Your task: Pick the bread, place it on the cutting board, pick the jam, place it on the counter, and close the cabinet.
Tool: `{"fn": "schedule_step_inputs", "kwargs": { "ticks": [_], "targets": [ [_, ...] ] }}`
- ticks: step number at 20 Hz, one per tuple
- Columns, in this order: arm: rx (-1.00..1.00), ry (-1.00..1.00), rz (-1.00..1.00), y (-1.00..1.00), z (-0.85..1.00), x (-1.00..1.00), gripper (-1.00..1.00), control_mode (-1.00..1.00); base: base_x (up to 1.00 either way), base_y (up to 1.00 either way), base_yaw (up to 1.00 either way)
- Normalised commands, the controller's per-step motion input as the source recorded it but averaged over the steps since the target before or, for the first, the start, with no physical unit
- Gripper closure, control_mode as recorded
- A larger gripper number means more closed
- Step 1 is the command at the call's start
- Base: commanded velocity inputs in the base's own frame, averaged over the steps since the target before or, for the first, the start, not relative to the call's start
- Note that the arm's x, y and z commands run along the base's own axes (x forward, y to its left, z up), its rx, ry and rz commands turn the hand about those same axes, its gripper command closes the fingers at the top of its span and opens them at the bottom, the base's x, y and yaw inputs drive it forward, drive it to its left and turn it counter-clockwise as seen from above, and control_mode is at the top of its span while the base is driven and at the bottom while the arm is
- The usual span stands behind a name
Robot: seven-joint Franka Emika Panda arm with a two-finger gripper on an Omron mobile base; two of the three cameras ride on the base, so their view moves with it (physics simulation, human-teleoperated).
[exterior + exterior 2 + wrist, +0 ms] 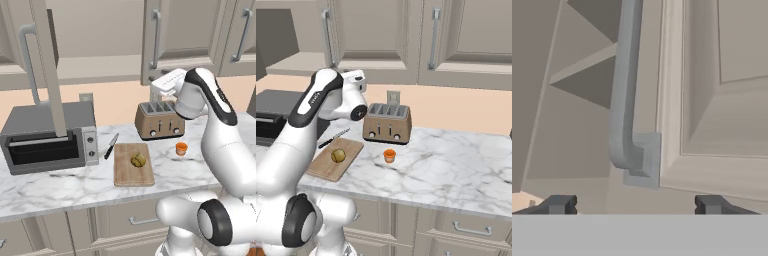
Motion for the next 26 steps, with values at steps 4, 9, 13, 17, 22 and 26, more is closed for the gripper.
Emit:
{"fn": "schedule_step_inputs", "kwargs": {
  "ticks": [4,9,13,17,22,26],
  "targets": [
    [0.0,0.0,-0.05,0.17,0.0,0.35,-1.0,-1.0,0.0,0.0,0.0],
    [0.0,0.0,-0.06,0.13,0.0,0.28,-1.0,-1.0,0.0,0.0,0.0],
    [0.0,0.0,-0.08,0.09,0.0,0.28,-1.0,-1.0,0.0,0.0,0.0],
    [0.0,0.0,-0.07,0.04,0.0,0.28,-1.0,-1.0,0.0,0.0,0.0],
    [0.0,0.0,-0.05,0.01,0.02,0.01,-1.0,-1.0,0.0,0.0,0.0],
    [0.0,0.0,-0.05,0.0,0.11,-0.53,-1.0,-1.0,0.0,0.0,0.0]
  ]
}}
